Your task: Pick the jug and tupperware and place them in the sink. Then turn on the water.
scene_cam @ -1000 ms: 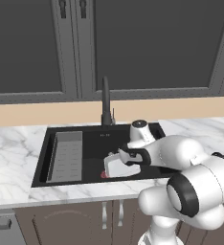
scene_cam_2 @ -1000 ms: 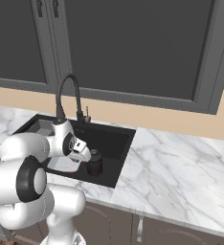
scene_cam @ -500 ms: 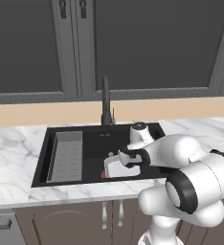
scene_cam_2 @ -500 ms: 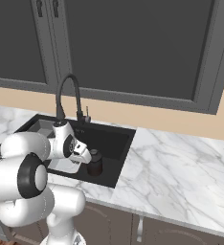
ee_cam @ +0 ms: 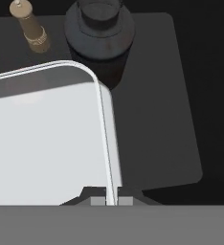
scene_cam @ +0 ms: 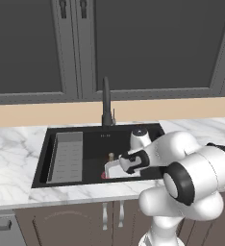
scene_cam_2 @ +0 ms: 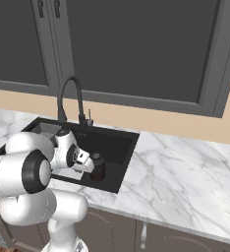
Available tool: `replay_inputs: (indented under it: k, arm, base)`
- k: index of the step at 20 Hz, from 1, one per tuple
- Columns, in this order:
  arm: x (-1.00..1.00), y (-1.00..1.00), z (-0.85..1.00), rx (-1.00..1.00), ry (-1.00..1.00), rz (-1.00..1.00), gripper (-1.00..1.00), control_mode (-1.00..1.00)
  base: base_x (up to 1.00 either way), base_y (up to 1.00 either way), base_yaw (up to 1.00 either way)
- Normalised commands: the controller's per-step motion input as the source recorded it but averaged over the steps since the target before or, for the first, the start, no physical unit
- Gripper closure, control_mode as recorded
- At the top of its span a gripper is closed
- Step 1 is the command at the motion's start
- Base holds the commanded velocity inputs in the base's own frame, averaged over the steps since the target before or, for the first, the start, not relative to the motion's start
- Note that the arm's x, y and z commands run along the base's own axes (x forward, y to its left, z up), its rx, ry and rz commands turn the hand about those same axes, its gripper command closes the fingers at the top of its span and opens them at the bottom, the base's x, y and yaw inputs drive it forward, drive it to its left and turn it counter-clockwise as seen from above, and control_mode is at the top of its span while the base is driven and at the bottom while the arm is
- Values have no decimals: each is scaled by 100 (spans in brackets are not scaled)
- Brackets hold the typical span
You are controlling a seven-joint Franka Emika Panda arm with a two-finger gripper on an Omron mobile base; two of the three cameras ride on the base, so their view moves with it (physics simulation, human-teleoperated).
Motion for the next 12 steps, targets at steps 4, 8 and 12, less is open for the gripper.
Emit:
replay_inputs:
  k: [4, 8, 12]
  arm:
    - [0, 0, -18, 0, 0, 0, 100, -100]
    - [0, 0, -20, 0, 0, 0, 100, -100]
    - [0, 0, -19, 0, 0, 0, 100, -100]
  base:
    - [0, 0, 0]
    - [0, 0, 0]
    - [0, 0, 0]
